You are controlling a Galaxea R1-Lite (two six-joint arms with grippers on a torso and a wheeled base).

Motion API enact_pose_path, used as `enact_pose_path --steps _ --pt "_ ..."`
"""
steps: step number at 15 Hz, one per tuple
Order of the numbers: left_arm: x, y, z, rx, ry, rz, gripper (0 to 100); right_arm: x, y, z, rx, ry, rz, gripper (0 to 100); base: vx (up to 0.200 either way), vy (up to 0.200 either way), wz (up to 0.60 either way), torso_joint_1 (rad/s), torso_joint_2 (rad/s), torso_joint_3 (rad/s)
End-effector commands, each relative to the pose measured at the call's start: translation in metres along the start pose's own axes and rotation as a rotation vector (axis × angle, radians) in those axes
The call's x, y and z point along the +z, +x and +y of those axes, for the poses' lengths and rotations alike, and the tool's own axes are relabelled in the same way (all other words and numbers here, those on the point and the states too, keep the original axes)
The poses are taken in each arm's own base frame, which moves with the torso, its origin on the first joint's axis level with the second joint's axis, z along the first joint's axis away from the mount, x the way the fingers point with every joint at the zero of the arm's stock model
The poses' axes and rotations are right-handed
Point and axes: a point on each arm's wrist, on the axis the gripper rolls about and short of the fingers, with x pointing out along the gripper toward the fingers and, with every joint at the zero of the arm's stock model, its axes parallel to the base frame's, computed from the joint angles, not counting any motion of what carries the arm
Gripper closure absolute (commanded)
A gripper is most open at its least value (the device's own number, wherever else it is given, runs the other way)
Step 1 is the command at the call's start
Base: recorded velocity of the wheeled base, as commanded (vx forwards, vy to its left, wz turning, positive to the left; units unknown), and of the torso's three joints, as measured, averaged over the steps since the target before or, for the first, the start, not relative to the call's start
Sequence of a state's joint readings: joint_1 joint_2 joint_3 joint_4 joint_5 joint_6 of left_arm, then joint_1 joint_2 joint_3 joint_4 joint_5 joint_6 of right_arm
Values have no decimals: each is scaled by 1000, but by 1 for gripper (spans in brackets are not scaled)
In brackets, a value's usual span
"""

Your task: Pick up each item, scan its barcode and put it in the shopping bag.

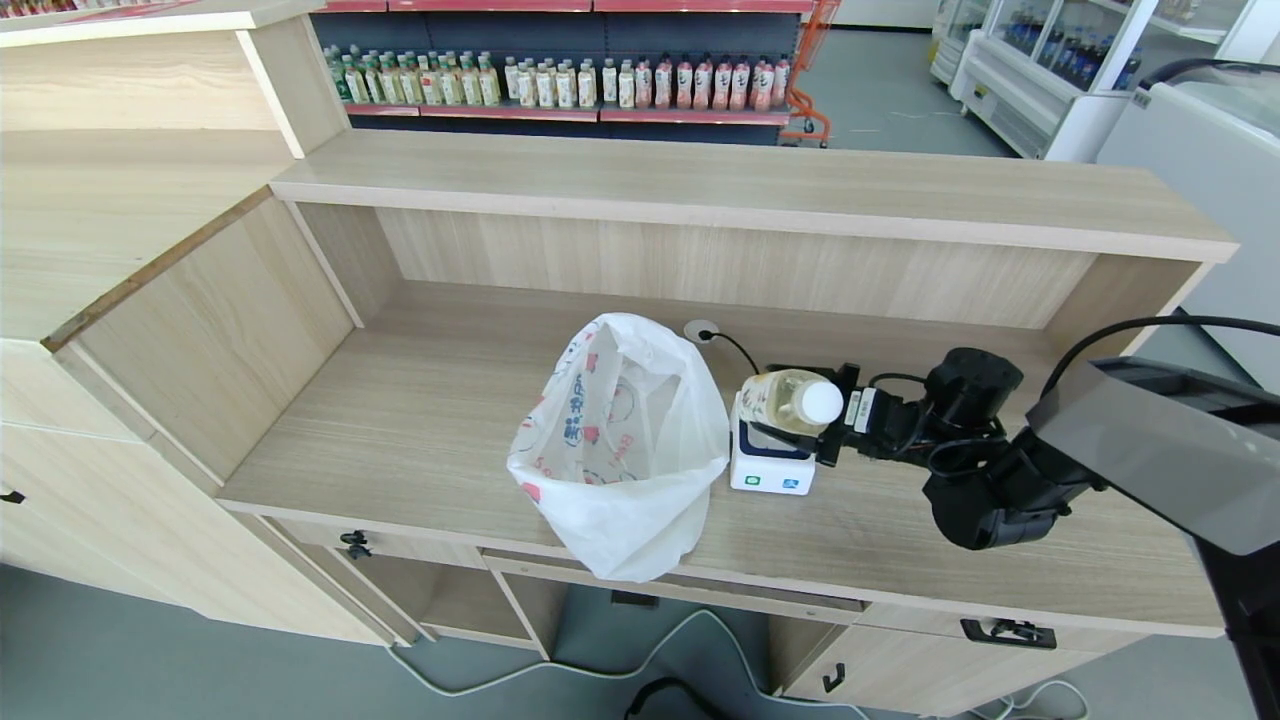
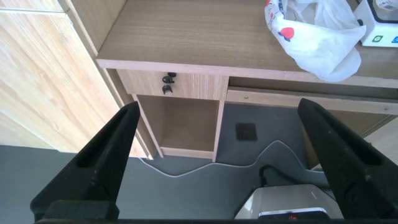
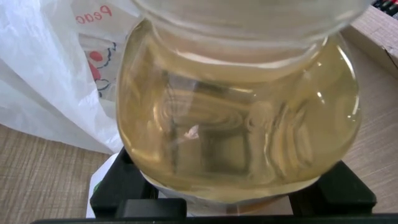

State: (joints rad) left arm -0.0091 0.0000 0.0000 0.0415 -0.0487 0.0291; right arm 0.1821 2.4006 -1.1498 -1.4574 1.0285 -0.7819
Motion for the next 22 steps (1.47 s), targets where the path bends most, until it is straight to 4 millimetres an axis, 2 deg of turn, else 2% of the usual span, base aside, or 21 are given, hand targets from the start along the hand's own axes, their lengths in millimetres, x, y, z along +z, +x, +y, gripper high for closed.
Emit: enact_pose_path --steps 1,2,3,4,6,7,8,9,11,13,15,19,22 --pt "0 0 0 0 0 1 0 24 -3 -21 -20 7 -21 100 0 0 0 0 0 0" --pt "0 0 0 0 0 1 0 30 -5 -27 -29 26 -25 100 0 0 0 0 0 0" --pt "0 0 0 0 0 1 0 58 -20 -52 -76 112 -22 100 0 0 0 0 0 0" --pt "0 0 0 0 0 1 0 77 -31 -64 -133 187 -1 100 0 0 0 0 0 0" --pt "0 0 0 0 0 1 0 114 -50 -74 -305 384 64 100 0 0 0 0 0 0" --pt "0 0 0 0 1 1 0 122 -53 -76 -349 428 76 100 0 0 0 0 0 0" --pt "0 0 0 0 0 1 0 139 -61 -78 -450 533 119 100 0 0 0 0 0 0" --pt "0 0 0 0 0 1 0 145 -64 -76 -488 576 158 100 0 0 0 0 0 0" --pt "0 0 0 0 0 1 0 156 -79 -60 -617 704 363 100 0 0 0 0 0 0" --pt "0 0 0 0 0 1 0 163 -89 -49 -688 760 488 100 0 0 0 0 0 0" --pt "0 0 0 0 0 1 0 176 -94 -47 -744 857 487 100 0 0 0 0 0 0" --pt "0 0 0 0 0 1 0 191 -78 -54 -716 881 394 100 0 0 0 0 0 0" --pt "0 0 0 0 0 1 0 197 -59 -49 -647 915 348 100 0 0 0 0 0 0"
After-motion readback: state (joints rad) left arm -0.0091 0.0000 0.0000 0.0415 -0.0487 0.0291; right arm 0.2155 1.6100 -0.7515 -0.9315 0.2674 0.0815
